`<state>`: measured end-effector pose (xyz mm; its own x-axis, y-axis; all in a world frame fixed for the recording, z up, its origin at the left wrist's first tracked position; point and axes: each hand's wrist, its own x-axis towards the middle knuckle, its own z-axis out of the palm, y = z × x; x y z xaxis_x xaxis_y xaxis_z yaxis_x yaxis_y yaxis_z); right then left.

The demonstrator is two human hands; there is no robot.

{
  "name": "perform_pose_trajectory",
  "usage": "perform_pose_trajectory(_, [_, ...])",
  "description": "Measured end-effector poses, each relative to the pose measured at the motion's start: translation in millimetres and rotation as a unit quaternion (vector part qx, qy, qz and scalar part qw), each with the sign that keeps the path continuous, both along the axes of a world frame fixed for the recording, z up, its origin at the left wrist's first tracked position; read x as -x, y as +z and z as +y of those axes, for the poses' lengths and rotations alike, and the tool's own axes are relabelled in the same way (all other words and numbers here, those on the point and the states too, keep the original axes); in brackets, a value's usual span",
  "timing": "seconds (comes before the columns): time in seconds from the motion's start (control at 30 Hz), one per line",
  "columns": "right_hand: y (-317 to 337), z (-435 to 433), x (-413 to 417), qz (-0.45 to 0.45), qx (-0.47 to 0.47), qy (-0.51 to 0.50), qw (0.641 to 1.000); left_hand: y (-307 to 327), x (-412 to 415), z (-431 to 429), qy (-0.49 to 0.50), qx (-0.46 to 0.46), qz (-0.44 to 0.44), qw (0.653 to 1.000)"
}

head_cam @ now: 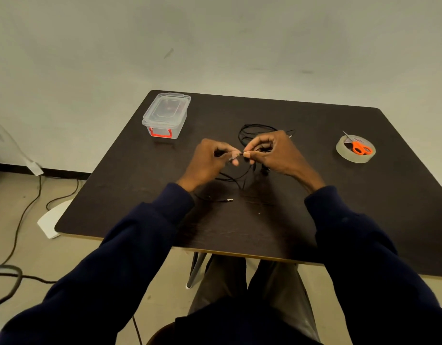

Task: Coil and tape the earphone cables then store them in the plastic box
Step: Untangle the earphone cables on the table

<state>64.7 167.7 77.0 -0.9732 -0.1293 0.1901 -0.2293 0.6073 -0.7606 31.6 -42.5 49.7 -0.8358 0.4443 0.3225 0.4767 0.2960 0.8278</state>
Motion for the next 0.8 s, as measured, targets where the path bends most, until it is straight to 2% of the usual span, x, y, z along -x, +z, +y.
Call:
perform_pose_trajectory(0.07, [-0.4, 10.3, -1.8, -0.025, 0.005, 0.004, 1.0, -2.1, 2.0, 4.8, 0.029, -0.115, -0.132, 0.984])
perform_pose_trajectory(0.1, [-1.0, 15.8, -2.3, -0.038, 0.002, 0.006, 0.999, -0.8, 4.2, 5.7, 0.037, -0.191, -0.221, 0.956])
perform_pose_trajectory(0.17, [-3.1, 25.8, -3.9, -0.052, -0.006, 0.009, 0.999, 3.6, 9.1, 4.1, 0.023, -0.352, -0.395, 0.848])
perform_pose_trajectory(0.2, [-4.5, 30.0, -4.7, -0.052, -0.004, 0.007, 0.999, 3.9, 11.9, 1.6, 0.018, -0.405, -0.446, 0.798])
perform_pose_trajectory(0.23, [-6.0, 33.5, -5.4, -0.053, 0.003, 0.004, 0.999, 3.0, 13.7, -0.3, 0.019, -0.433, -0.472, 0.768])
perform_pose_trajectory(0.27, [-7.5, 36.0, -6.0, -0.055, 0.012, -0.003, 0.998, 1.2, 14.1, -1.7, 0.025, -0.441, -0.48, 0.758])
perform_pose_trajectory(0.33, [-9.5, 38.0, -6.8, -0.056, 0.028, -0.012, 0.998, -3.4, 12.4, -2.6, 0.046, -0.409, -0.47, 0.781])
perform_pose_trajectory(0.43, [-13.3, 32.5, -8.1, -0.039, 0.042, -0.01, 0.998, -12.9, 9.8, -6.5, 0.068, -0.315, -0.417, 0.85])
perform_pose_trajectory(0.53, [-16.0, 17.9, -6.4, -0.012, 0.047, 0.001, 0.999, -16.8, 9.4, -12.1, 0.091, -0.199, -0.293, 0.931])
perform_pose_trajectory(0.6, [-16.0, 7.8, -1.8, 0.001, 0.037, 0.007, 0.999, -13.5, 8.2, -15.3, 0.099, -0.105, -0.186, 0.972])
perform_pose_trajectory(0.7, [-13.2, -5.5, 7.0, -0.005, 0.036, 0.018, 0.999, -4.0, 3.9, -21.5, 0.056, -0.028, -0.061, 0.996])
perform_pose_trajectory(0.8, [-9.7, -17.3, 15.0, -0.023, 0.031, 0.043, 0.998, 3.3, 1.8, -22.0, -0.007, -0.016, -0.008, 1.0])
